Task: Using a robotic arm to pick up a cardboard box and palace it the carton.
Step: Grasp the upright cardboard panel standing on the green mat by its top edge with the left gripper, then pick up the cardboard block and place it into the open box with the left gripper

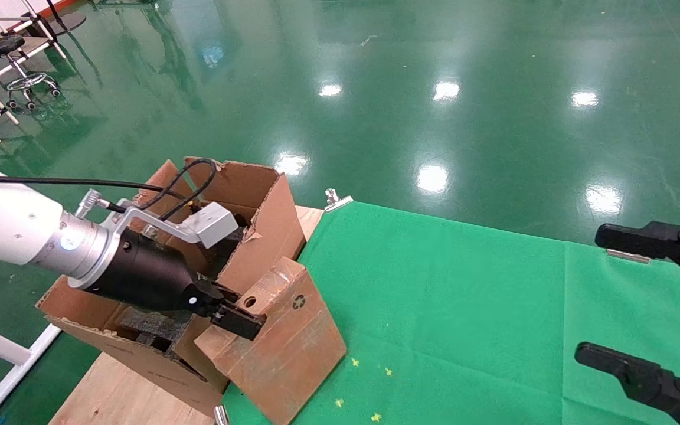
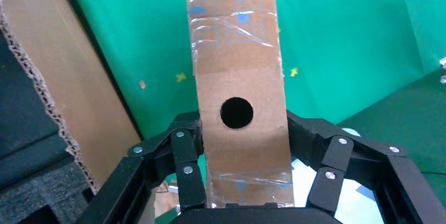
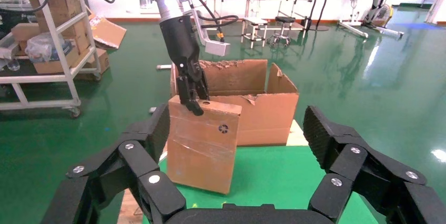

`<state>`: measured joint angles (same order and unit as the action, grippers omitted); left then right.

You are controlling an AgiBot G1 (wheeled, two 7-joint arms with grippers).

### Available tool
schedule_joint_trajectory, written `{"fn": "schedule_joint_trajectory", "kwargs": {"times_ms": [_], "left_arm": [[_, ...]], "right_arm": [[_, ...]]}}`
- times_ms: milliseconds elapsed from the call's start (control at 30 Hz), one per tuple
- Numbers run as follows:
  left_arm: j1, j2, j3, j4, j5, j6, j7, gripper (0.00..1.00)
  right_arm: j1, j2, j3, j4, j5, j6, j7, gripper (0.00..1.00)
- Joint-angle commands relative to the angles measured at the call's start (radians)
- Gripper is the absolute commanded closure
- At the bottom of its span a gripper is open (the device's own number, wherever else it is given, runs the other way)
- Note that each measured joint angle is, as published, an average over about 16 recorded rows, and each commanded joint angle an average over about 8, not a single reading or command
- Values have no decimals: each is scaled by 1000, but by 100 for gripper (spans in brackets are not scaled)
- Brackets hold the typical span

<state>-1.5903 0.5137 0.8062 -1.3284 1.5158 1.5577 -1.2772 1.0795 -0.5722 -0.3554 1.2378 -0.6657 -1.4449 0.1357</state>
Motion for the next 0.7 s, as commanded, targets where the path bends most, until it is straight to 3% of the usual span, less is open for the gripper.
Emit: {"fn": "schedule_joint_trajectory", "kwargs": {"times_ms": [33,300,500,700], "left_arm": [[3,1,2,0,1,-1,-1,100],[-104,2,-40,39,-38,-12,90,100],[-262,4,-101,133,-32,-18,190,100],[-435,2,-124,283,42,0,314,100]], "right_arm": [[0,0,0,0,0,0,0,0],[0,0,0,0,0,0,0,0],[0,0,0,0,0,0,0,0],[0,0,0,0,0,0,0,0]]}}
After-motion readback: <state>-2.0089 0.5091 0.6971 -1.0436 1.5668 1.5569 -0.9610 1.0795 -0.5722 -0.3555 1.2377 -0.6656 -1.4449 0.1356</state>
